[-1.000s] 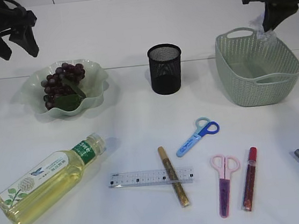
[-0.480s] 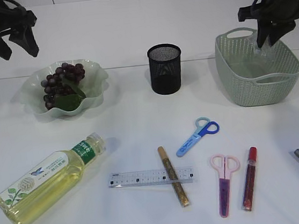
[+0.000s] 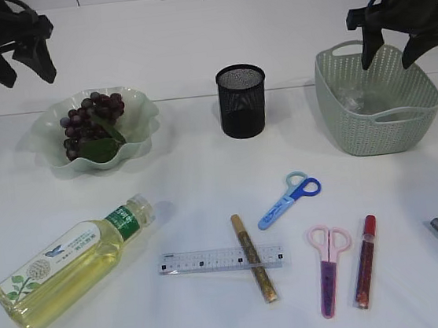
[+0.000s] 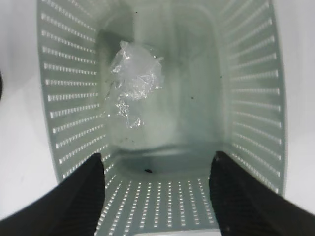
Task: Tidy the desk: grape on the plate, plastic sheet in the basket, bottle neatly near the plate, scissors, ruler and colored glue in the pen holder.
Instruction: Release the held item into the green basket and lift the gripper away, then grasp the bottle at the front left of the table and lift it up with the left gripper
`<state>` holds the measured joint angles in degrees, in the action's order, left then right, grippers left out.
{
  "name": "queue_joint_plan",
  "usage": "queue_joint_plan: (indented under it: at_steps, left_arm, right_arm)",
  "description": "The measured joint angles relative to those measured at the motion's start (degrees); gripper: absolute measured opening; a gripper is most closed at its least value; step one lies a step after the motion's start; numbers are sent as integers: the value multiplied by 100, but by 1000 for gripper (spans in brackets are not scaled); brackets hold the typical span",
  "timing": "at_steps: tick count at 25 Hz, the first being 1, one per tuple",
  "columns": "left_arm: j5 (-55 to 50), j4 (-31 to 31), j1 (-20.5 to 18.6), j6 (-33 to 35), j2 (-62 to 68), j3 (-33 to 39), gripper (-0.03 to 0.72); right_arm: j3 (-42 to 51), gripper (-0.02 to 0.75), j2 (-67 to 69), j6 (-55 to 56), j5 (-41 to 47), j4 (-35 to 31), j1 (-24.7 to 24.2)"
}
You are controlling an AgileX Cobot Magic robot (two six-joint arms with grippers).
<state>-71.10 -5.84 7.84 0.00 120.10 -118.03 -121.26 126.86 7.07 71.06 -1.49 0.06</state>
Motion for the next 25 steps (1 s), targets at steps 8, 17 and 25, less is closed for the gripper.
queue_joint_plan:
  at_steps: [8, 17, 25]
  left_arm:
    - [-4, -238, 0, 60, -286, 0, 484]
    - [-4, -405, 441, 256, -987, 776, 484]
    - [-4, -37, 590, 355, -1865, 1992, 484]
  right_arm:
    - [0, 525, -512, -9, 0, -397, 0]
    - [488, 526, -1440, -57, 15, -651, 0]
    - [2554, 526, -2799, -205, 15, -404, 12]
